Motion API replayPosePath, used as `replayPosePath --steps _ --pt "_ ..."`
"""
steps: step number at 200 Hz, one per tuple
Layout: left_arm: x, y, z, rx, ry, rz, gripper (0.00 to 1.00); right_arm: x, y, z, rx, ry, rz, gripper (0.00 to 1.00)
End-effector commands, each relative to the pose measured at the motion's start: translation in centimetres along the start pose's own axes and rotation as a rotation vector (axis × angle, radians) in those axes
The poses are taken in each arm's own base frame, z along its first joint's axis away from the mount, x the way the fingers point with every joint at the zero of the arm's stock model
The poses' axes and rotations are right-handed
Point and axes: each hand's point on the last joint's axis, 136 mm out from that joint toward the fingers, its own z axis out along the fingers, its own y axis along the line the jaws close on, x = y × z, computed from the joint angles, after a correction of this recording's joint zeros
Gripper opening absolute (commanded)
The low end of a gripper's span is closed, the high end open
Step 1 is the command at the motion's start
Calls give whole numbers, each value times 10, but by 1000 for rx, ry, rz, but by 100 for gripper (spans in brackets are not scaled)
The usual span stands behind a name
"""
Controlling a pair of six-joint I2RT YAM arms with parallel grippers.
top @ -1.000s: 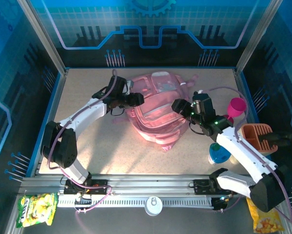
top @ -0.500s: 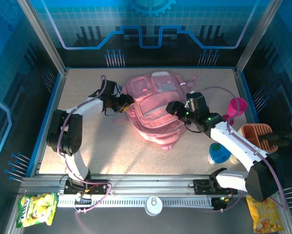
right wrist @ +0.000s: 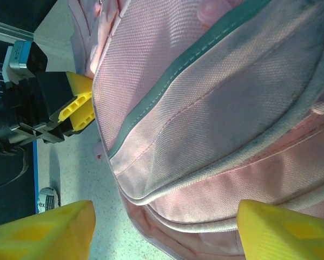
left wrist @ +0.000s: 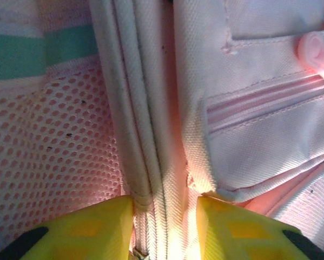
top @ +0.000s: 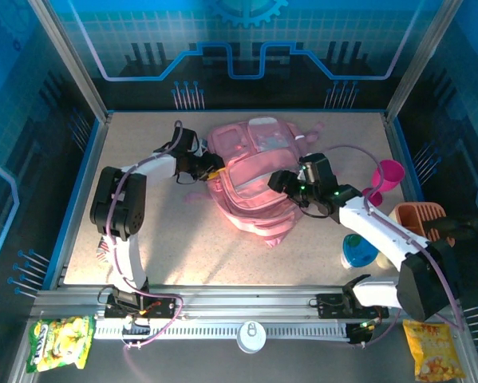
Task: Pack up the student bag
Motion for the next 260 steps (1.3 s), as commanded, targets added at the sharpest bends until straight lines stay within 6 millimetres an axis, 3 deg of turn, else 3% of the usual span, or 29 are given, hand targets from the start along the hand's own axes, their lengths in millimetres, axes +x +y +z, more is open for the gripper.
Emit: replayPosePath --steps 1,27,30,84,139,160,189,205,228,260 --pt "-4 -11 0 52 14 23 34 5 6 6 -25 26 -10 70" --pt "-3 -12 -1 55 18 23 29 5 0 15 -7 37 -18 70" --pt "-3 -13 -1 56 18 24 28 0 7 14 -19 25 -23 70" --pt "-4 -21 -14 73 -2 38 0 -19 -2 35 21 14 -27 67" --pt "8 -40 -46 109 -49 35 0 -78 0 51 32 -63 -115 66" --pt "21 -47 -56 150 -50 14 0 -102 4 62 17 -70 -150 65" --pt "42 -56 -61 181 -39 11 0 -118 4 76 20 -50 -180 65" --pt "50 -58 -61 183 -29 13 0 -121 4 71 46 -52 -198 66" --pt "55 -59 -61 185 -31 11 0 -120 3 46 96 -87 -216 68" --pt "57 -68 -60 207 -37 8 0 -89 1 12 188 -115 -267 68"
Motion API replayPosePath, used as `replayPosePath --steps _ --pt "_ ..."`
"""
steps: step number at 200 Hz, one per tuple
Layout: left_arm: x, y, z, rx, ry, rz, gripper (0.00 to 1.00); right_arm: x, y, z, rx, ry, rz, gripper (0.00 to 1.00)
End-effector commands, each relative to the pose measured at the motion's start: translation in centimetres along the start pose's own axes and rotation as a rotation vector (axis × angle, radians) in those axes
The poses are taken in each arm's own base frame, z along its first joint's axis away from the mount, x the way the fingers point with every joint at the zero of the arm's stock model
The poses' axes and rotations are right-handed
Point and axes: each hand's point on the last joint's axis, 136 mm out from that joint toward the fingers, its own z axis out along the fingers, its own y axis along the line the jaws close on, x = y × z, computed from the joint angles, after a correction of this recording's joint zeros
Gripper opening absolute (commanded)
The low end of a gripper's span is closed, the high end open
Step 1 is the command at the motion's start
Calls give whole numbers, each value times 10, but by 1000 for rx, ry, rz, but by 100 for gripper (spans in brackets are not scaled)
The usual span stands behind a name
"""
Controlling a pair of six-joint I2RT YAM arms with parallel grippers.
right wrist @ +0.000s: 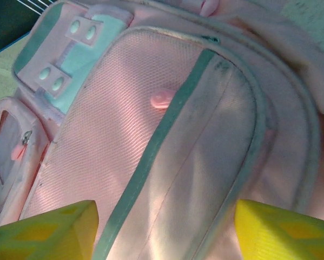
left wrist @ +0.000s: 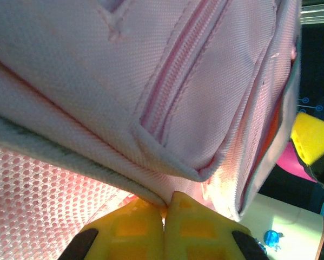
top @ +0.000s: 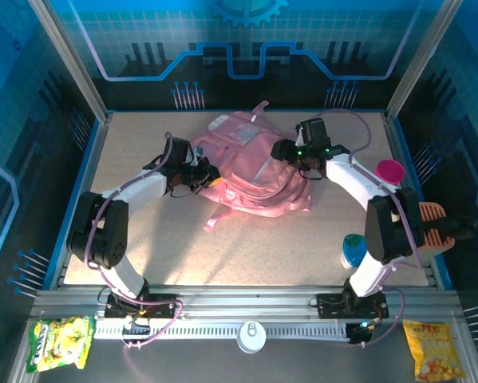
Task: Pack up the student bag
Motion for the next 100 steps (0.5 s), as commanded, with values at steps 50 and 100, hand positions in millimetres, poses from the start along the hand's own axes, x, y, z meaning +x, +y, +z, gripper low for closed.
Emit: replayPosePath --steps 50,100 --pt "14 -47 -2 133 6 69 0 103 47 -46 72 -18 -132 62" --pt "34 -61 19 171 61 53 0 148 93 -17 -16 -32 -101 45"
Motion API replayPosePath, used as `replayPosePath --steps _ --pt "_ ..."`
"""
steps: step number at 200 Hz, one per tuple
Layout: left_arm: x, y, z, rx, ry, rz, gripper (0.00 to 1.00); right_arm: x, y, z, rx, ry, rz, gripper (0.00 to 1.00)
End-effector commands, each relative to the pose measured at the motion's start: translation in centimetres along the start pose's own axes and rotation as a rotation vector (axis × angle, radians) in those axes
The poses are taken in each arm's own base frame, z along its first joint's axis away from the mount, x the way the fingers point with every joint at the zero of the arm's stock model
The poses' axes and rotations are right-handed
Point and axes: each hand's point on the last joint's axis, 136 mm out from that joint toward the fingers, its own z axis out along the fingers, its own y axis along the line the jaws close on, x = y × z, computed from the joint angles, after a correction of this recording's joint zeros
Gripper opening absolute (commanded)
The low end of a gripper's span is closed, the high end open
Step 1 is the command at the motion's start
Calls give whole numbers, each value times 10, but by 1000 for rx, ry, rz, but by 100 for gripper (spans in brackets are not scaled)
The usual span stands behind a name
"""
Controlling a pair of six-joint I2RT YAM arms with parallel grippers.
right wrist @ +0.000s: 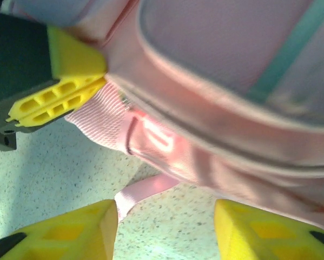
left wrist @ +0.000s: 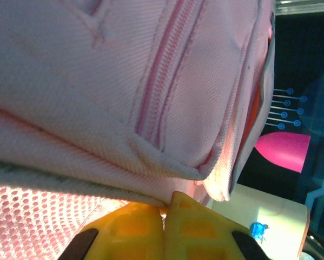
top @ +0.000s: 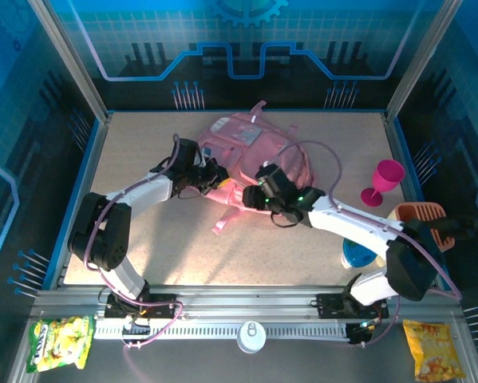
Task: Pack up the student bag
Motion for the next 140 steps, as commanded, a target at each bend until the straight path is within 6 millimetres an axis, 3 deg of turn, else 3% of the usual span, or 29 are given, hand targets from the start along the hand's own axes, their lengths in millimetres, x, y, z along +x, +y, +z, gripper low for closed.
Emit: replayPosePath --steps 1,47,101,140 --pt "14 -36 8 118 41 57 0 -9 10 15 -2 -86 83 45" --pt "25 -40 21 123 79 57 0 -11 10 36 20 -119 115 31" --pt "26 -41 22 129 86 54 0 -13 -16 48 163 -154 98 28" --pt "27 -42 22 130 88 55 0 -26 -9 55 128 -195 70 26"
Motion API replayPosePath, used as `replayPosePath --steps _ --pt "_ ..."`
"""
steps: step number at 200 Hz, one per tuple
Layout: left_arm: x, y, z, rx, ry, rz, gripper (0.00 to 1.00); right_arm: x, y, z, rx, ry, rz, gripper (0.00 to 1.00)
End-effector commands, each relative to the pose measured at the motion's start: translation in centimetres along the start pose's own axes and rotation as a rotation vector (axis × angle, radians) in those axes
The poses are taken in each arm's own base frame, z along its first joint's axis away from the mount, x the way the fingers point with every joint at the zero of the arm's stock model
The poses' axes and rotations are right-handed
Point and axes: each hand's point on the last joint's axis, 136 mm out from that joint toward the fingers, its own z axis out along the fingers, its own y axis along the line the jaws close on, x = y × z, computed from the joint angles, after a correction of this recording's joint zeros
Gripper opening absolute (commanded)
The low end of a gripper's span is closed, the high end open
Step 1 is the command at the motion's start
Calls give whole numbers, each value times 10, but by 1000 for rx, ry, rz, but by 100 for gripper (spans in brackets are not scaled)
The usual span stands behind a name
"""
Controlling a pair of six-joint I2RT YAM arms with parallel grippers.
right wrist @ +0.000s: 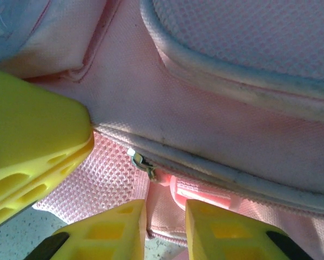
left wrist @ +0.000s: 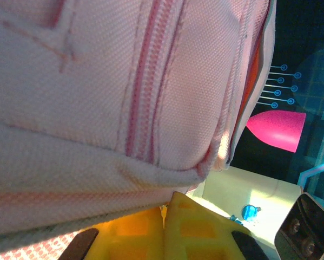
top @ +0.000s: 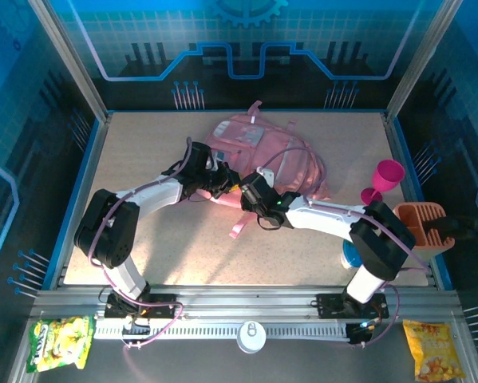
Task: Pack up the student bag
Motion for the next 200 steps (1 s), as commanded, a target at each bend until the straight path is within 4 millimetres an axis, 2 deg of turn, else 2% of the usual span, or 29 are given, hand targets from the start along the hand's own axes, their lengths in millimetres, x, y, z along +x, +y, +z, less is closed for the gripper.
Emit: replayPosePath --steps 1,34,80,111,127,160,173,200 --pt "2 -29 0 89 22 50 0 -26 12 3 -19 -88 3 26" --pt "2 -30 0 90 23 50 0 -33 18 8 -37 -115 -2 25" --pt "4 -30 0 90 28 52 0 -40 6 12 43 -156 10 24" --pt "3 -30 -1 83 22 50 0 -43 5 16 64 -166 13 23" --pt "2 -24 -2 62 5 46 0 -42 3 19 82 -164 12 21" --pt "-8 -5 -12 -4 -81 15 0 -39 -2 26 104 -143 15 11" --pt "-13 5 -18 -30 -121 -9 7 -39 -1 26 102 -138 8 7" --pt "-20 23 -32 -66 -191 -67 29 -40 2 24 77 -125 -6 2"
